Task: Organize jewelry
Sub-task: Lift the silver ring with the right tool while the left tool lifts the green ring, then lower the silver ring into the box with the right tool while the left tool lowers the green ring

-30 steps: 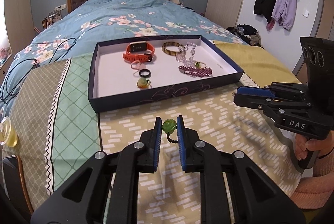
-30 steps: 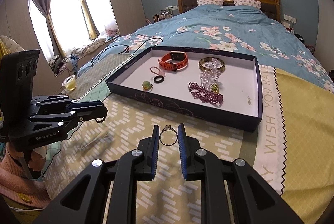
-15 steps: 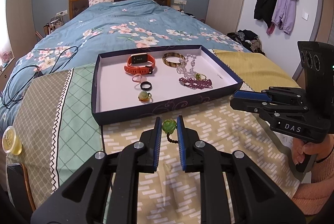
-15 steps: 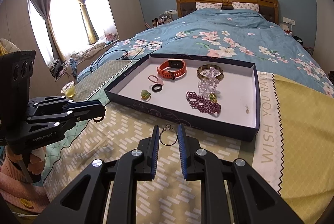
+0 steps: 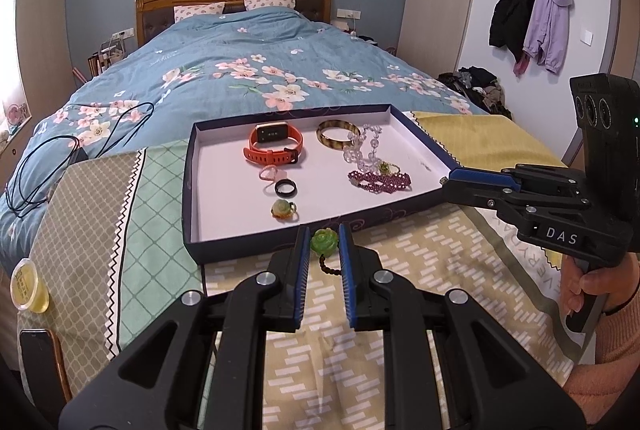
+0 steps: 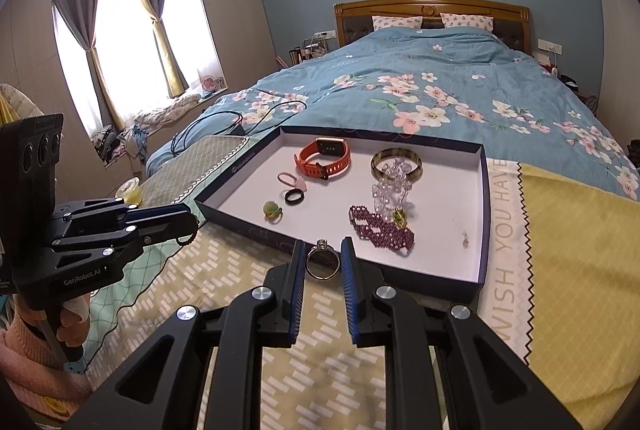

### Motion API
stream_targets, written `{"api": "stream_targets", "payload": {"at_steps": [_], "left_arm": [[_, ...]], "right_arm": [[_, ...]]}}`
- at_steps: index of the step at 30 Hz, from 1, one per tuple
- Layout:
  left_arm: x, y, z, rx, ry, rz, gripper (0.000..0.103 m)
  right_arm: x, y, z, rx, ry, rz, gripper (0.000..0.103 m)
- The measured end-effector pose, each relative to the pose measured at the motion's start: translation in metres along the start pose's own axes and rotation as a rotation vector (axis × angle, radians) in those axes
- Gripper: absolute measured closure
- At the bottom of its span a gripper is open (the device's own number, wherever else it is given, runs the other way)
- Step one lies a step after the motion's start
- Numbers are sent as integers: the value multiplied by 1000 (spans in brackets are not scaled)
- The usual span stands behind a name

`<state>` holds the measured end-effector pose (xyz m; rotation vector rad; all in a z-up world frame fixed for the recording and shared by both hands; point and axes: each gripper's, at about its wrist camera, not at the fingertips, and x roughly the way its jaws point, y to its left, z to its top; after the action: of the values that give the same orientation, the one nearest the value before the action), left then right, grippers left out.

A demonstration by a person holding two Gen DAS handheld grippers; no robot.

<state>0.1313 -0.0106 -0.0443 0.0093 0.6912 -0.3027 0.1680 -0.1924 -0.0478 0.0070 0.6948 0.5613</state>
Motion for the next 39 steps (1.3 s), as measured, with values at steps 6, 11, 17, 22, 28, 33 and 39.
{"api": "stream_targets", "payload": {"at_steps": [6,11,17,22,28,33,39], "left_arm": [[4,2,6,-1,-11,2,88],[5,2,10,2,-18,3,88],[6,2,16,4,-29,5,88],[7,2,18,4,-31,6,88],[10,3,22,5,-33,9,88],[12,4,26,5,-35,14,88],[16,6,29,5,-39,19,88]], "right_arm": [[2,-2,7,2,-7,2,87],[3,-3,10,-2,-11,-6,87],[6,-6,15,-2,-11,-10,87],[7,-6,16,-3,-12,-13,87],[10,-10,22,-1,-14,-15,87],[12,-10,25,-2,-15,-18,87],[15,-14,30,0,-16,-21,87]]}}
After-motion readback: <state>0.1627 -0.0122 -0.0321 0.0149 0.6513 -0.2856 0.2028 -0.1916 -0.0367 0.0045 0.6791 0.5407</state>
